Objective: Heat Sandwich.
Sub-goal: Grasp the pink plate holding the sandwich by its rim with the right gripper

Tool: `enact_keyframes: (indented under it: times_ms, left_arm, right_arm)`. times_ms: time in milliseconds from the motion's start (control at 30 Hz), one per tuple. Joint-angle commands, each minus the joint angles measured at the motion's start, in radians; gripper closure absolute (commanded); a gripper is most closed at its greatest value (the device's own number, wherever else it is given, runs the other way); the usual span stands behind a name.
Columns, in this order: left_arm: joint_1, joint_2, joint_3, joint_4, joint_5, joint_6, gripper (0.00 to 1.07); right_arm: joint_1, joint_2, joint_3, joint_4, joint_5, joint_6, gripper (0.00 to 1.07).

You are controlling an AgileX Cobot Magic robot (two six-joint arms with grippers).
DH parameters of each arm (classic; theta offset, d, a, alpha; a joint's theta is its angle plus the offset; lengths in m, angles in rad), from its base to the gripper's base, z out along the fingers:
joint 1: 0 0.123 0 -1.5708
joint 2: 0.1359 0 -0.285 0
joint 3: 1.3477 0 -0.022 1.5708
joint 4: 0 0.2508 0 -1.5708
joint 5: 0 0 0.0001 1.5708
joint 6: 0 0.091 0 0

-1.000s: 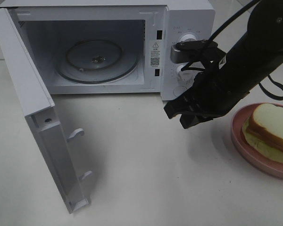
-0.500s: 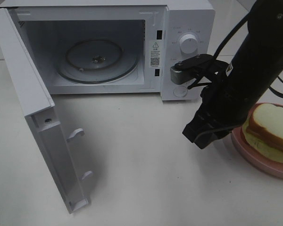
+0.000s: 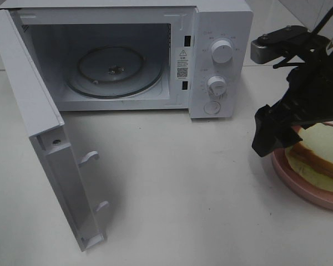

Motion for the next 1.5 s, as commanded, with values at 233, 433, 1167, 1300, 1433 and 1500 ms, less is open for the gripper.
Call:
enact_keyframes:
  times_ms: [233, 433, 1167, 1300, 1433, 1500]
  left_arm:
    - [-0.003, -0.017, 0.000, 0.002, -0.011, -0.006, 0.09]
    - [-0.003, -0.017, 0.000, 0.002, -0.011, -0.006, 0.09]
    - [-0.003, -0.017, 0.000, 0.002, -0.011, -0.006, 0.09]
    - [-0.003, -0.017, 0.000, 0.002, -0.011, -0.006, 0.09]
    - [-0.003, -0.017, 0.000, 0.002, -0.011, -0.006, 0.09]
    - [-0.003, -0.017, 0.000, 0.002, -0.011, -0.006, 0.09]
  right_arm:
    - [-0.030, -0.003, 0.050, -0.086, 0.039, 0.103, 0.08]
    - [-0.030, -0.003, 0.096, -0.154, 0.001, 0.167, 0.11]
    - [-0.030, 0.269, 0.160, -0.229, -0.212, 0.301, 0.17]
    - [-0.030, 0.300, 0.160, -0.230, -0.256, 0.304, 0.17]
    - [-0.030, 0.328, 0.159, -0.252, -0.288, 0.316, 0.18]
    - [-0.030, 0.338, 0.159, -0.256, -0.293, 0.324, 0.18]
